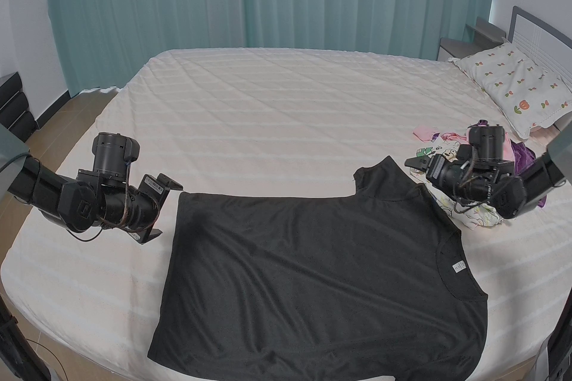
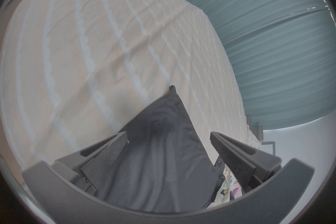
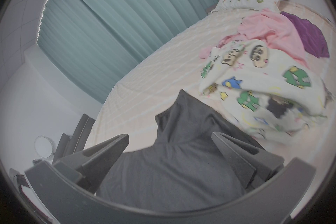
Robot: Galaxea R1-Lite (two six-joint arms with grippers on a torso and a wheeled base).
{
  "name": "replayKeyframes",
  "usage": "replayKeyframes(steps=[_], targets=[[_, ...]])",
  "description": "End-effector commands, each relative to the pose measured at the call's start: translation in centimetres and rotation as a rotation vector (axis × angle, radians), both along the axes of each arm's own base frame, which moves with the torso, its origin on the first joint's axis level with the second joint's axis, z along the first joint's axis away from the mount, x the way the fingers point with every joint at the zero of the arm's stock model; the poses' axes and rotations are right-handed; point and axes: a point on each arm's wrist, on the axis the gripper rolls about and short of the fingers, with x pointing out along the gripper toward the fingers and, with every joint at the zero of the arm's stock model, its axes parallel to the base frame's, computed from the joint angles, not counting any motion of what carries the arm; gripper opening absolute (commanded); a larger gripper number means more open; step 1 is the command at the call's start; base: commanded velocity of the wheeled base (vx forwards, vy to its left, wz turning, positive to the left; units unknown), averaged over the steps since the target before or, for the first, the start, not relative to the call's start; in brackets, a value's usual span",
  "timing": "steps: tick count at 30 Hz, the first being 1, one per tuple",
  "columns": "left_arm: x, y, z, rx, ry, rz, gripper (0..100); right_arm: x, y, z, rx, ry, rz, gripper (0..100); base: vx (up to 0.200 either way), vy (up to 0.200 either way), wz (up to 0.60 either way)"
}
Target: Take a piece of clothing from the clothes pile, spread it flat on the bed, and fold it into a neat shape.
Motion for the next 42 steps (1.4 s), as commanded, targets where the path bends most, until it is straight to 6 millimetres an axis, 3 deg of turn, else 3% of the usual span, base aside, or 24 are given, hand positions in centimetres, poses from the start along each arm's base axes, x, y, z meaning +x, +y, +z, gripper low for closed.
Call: replayKeyframes(steps=[1, 5, 8, 12, 17, 26, 27, 35, 42], targets=[[-2.4, -1.6, -0.5, -0.044, 0.031, -0.029, 100, 6.5, 4.1, -6.0, -0.044, 0.037, -0.017, 100, 0.0, 0.0, 0.0], [-2.9, -1.7, -1.2, -0.047, 0.019, -0.037, 100, 9.4, 4.4, -6.1, -0.056, 0.031, -0.026, 100, 0.0, 0.0, 0.0], [-3.0, -1.7, -1.4, -0.048, 0.01, -0.038, 100, 10.5, 4.3, -6.3, -0.068, 0.035, -0.053, 100, 0.0, 0.0, 0.0], [-3.1, -1.7, -1.7, -0.047, 0.016, -0.04, 100, 12.4, 3.8, -7.9, -0.113, 0.045, -0.134, 100, 0.0, 0.0, 0.0], [-3.2, -1.7, -1.8, -0.047, 0.021, -0.04, 100, 13.5, 2.7, -8.7, -0.124, 0.033, -0.15, 100, 0.0, 0.0, 0.0], [-3.1, -1.7, -1.9, -0.046, 0.025, -0.04, 100, 14.8, 1.7, -8.6, -0.107, -0.009, -0.172, 100, 0.0, 0.0, 0.0], [-3.2, -1.7, -2.0, -0.045, 0.027, -0.04, 100, 14.8, 1.7, -8.7, -0.106, -0.004, -0.169, 0, 0.0, 0.0, 0.0], [-3.1, -1.8, -2.0, -0.045, 0.027, -0.04, 100, 14.9, 1.2, -8.4, -0.072, -0.006, -0.173, 0, 0.0, 0.0, 0.0], [-3.1, -1.8, -2.0, -0.045, 0.027, -0.04, 100, 15.6, -0.3, -6.8, -0.032, -0.061, -0.227, 0, 0.0, 0.0, 0.0]])
